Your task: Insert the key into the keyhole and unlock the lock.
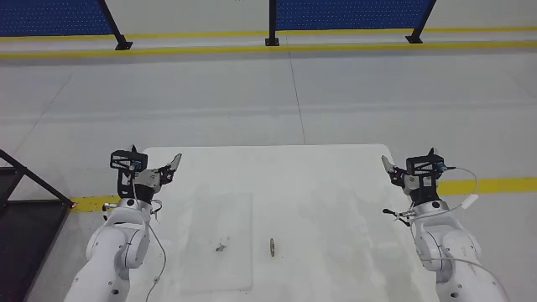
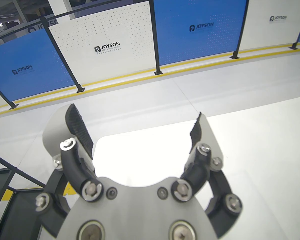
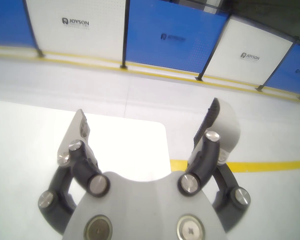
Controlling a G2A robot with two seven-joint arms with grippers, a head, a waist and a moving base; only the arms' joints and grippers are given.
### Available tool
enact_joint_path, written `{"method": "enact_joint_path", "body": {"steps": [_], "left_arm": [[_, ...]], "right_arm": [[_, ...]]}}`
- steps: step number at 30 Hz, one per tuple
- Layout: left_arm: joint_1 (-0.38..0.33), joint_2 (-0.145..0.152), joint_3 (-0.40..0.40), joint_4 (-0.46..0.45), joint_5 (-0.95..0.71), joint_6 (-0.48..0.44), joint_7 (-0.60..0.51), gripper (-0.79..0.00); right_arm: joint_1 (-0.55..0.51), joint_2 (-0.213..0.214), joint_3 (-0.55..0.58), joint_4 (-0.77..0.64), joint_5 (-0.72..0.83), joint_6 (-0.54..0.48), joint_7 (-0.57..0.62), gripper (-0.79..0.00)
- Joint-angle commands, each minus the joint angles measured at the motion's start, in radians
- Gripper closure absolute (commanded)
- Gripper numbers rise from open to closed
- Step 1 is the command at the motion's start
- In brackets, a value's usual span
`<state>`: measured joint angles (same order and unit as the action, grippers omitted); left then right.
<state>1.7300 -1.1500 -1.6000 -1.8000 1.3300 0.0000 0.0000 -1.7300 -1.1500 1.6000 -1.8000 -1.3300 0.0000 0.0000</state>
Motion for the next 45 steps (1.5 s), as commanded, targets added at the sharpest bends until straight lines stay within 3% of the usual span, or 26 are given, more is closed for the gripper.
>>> {"method": "enact_joint_path", "body": {"steps": [1, 5, 13, 18, 22, 32, 38, 41, 45], "left_arm": [[0.0, 0.0, 0.0, 0.0, 0.0, 0.0, 0.0, -0.785], [0.035, 0.003, 0.005, -0.003, 0.03, -0.067, -0.009, -0.785], [0.262, 0.013, -0.009, -0.083, 0.134, -0.186, -0.017, -0.785], [0.344, 0.018, 0.019, -0.134, 0.235, -0.258, -0.097, -0.785], [0.365, 0.02, 0.07, -0.167, 0.31, -0.294, -0.189, -0.785], [0.318, -0.002, 0.248, -0.139, 0.403, -0.134, -0.319, -0.785], [0.276, -0.011, 0.29, -0.108, 0.376, -0.112, -0.367, -0.474], [0.262, -0.014, 0.309, -0.096, 0.378, -0.103, -0.39, -0.391], [0.254, -0.016, 0.326, -0.088, 0.384, -0.095, -0.417, -0.357]], "right_arm": [[0.0, 0.0, 0.0, 0.0, 0.0, 0.0, 0.0, -0.784], [0.0, 0.0, 0.0, 0.0, 0.0, 0.0, 0.0, -0.785], [0.0, 0.0, 0.0, 0.0, 0.0, 0.0, 0.0, -0.785], [0.0, 0.0, 0.0, 0.0, 0.0, 0.0, 0.0, -0.785], [0.0, 0.0, 0.0, 0.0, 0.0, 0.0, 0.0, -0.785], [0.0, 0.0, 0.0, 0.0, 0.0, 0.0, 0.0, -0.785], [0.0, 0.0, 0.0, 0.0, 0.0, 0.0, 0.0, -0.785], [0.0, 0.0, 0.0, 0.0, 0.0, 0.0, 0.0, -0.785], [0.0, 0.0, 0.0, 0.0, 0.0, 0.0, 0.0, -0.785]]}}
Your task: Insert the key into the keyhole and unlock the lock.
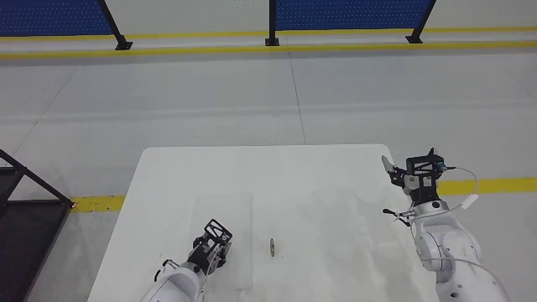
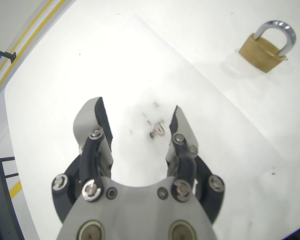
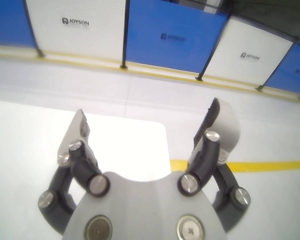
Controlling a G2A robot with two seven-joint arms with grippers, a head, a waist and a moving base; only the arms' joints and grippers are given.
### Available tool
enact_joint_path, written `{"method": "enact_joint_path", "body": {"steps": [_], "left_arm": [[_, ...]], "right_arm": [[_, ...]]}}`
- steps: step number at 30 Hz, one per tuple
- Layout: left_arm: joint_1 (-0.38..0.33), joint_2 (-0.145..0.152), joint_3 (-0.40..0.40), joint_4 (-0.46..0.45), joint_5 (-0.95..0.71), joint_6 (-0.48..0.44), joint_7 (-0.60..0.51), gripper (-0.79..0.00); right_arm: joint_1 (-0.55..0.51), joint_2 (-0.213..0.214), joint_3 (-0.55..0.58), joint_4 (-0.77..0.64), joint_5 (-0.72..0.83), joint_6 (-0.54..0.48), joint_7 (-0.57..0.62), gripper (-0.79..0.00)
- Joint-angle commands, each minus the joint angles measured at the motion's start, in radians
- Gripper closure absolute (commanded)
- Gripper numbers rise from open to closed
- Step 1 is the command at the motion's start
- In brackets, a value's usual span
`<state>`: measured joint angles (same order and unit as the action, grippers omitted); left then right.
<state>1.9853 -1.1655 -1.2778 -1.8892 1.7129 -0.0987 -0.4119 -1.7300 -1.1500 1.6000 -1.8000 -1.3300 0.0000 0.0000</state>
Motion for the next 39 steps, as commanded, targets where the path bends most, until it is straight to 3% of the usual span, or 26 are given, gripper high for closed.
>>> {"method": "enact_joint_path", "body": {"steps": [1, 7, 19, 24, 30, 39], "left_arm": [[-0.002, -0.001, 0.007, 0.004, 0.003, 0.004, -0.01, -0.354], [-0.01, -0.002, 0.025, 0.021, 0.024, 0.005, -0.029, -0.342], [-0.039, -0.006, 0.051, 0.051, 0.03, 0.012, -0.049, -0.231], [-0.044, -0.007, 0.055, 0.057, 0.028, 0.014, -0.053, -0.16], [-0.047, -0.008, 0.057, 0.059, 0.029, 0.023, -0.054, 0.0], [-0.022, -0.005, 0.034, 0.036, 0.013, 0.03, -0.025, 0.0]], "right_arm": [[0.0, 0.0, 0.0, 0.0, 0.0, 0.0, 0.0, -0.785], [0.0, 0.0, 0.0, 0.0, 0.0, 0.0, 0.0, -0.785], [0.0, 0.0, 0.0, 0.0, 0.0, 0.0, 0.0, -0.785], [0.0, 0.0, 0.0, 0.0, 0.0, 0.0, 0.0, -0.785], [0.0, 0.0, 0.0, 0.0, 0.0, 0.0, 0.0, -0.785], [0.0, 0.0, 0.0, 0.0, 0.0, 0.0, 0.0, -0.785]]}}
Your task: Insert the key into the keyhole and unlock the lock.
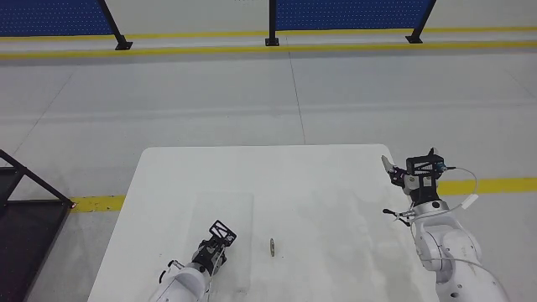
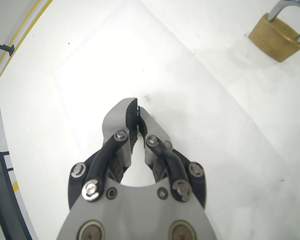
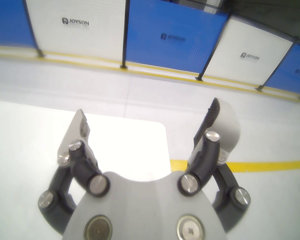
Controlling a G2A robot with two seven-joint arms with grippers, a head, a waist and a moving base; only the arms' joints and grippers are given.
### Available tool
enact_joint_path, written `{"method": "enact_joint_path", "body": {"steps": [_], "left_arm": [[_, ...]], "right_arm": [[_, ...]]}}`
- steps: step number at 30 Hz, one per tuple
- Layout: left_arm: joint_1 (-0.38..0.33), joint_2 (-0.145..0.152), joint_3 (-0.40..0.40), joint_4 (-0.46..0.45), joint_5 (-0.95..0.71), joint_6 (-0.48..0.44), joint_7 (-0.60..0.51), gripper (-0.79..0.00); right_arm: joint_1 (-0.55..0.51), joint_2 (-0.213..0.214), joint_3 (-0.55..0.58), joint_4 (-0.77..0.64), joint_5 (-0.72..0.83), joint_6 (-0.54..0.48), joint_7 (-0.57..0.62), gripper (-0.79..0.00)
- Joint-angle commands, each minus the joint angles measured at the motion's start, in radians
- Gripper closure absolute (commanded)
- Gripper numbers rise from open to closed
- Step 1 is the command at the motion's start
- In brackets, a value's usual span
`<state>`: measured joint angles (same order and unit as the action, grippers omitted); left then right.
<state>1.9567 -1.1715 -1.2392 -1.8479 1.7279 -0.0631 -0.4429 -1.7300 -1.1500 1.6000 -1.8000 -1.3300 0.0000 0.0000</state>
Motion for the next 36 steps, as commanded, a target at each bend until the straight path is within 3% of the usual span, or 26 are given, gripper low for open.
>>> {"method": "enact_joint_path", "body": {"steps": [1, 17, 28, 36], "left_arm": [[0.014, 0.003, -0.011, -0.011, -0.005, -0.01, 0.012, 0.0], [0.079, 0.02, -0.131, -0.045, -0.176, -0.129, 0.178, 0.0], [0.176, 0.061, -0.32, -0.029, -0.259, -0.52, 0.628, 0.0], [0.198, 0.083, -0.392, 0.002, -0.225, -0.7, 0.89, 0.0]], "right_arm": [[0.0, 0.0, 0.0, 0.0, 0.0, 0.0, 0.0, -0.785], [0.0, 0.0, 0.0, 0.0, 0.0, 0.0, 0.0, -0.785], [0.0, 0.0, 0.0, 0.0, 0.0, 0.0, 0.0, -0.785], [-0.025, 0.001, -0.007, -0.024, -0.056, -0.029, 0.011, -0.785]]}}
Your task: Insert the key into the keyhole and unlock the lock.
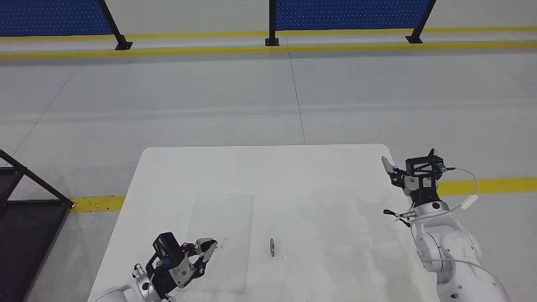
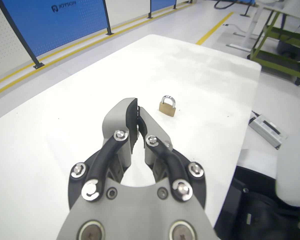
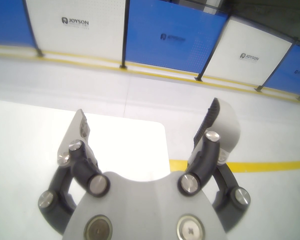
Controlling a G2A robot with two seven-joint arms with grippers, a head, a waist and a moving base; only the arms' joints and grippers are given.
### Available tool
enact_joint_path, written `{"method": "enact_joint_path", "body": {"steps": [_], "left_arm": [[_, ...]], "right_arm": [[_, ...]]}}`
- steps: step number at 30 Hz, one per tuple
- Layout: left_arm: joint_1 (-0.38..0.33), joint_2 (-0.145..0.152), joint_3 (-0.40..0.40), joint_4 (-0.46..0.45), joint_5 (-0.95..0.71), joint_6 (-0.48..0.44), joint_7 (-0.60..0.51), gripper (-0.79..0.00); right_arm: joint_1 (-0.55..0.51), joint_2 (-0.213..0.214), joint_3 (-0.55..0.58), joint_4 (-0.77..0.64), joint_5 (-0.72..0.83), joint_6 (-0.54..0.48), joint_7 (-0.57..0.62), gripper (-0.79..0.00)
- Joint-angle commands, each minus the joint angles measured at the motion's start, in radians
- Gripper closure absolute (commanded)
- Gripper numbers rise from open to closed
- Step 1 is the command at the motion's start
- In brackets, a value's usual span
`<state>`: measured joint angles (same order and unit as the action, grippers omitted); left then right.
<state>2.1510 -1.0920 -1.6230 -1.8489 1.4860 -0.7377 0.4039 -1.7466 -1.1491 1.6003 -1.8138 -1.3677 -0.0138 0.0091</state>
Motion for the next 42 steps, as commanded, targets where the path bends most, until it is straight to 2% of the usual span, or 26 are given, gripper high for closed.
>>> {"method": "enact_joint_path", "body": {"steps": [1, 8, 16, 23, 35, 38, 40, 42], "left_arm": [[0.006, 0.006, -0.017, 0.01, 0.029, -0.04, 0.068, 0.0], [0.007, 0.008, -0.022, 0.014, 0.036, -0.047, 0.08, 0.0], [0.007, 0.008, -0.022, 0.014, 0.036, -0.047, 0.08, 0.0], [0.007, 0.008, -0.022, 0.014, 0.036, -0.047, 0.08, 0.0], [0.007, 0.008, -0.022, 0.014, 0.036, -0.047, 0.08, 0.0], [0.007, 0.008, -0.022, 0.014, 0.036, -0.047, 0.08, 0.0], [0.007, 0.008, -0.022, 0.014, 0.036, -0.047, 0.08, 0.0], [0.007, 0.008, -0.022, 0.014, 0.036, -0.047, 0.08, 0.0]], "right_arm": [[-0.021, 0.001, -0.018, -0.017, -0.042, -0.031, 0.003, -0.785], [-0.101, 0.005, -0.153, -0.053, -0.26, -0.174, -0.005, -0.785], [-0.083, -0.004, -0.377, 0.004, -0.467, -0.269, 0.027, -0.785], [-0.015, -0.024, -0.53, 0.099, -0.513, -0.29, 0.063, -0.785], [0.051, -0.053, -0.679, 0.197, -0.491, -0.266, 0.018, -0.785], [0.065, -0.058, -0.696, 0.217, -0.47, -0.261, 0.007, -0.69], [0.075, -0.062, -0.706, 0.231, -0.457, -0.256, 0.004, -0.573], [0.085, -0.065, -0.716, 0.246, -0.449, -0.25, 0.007, -0.529]]}}
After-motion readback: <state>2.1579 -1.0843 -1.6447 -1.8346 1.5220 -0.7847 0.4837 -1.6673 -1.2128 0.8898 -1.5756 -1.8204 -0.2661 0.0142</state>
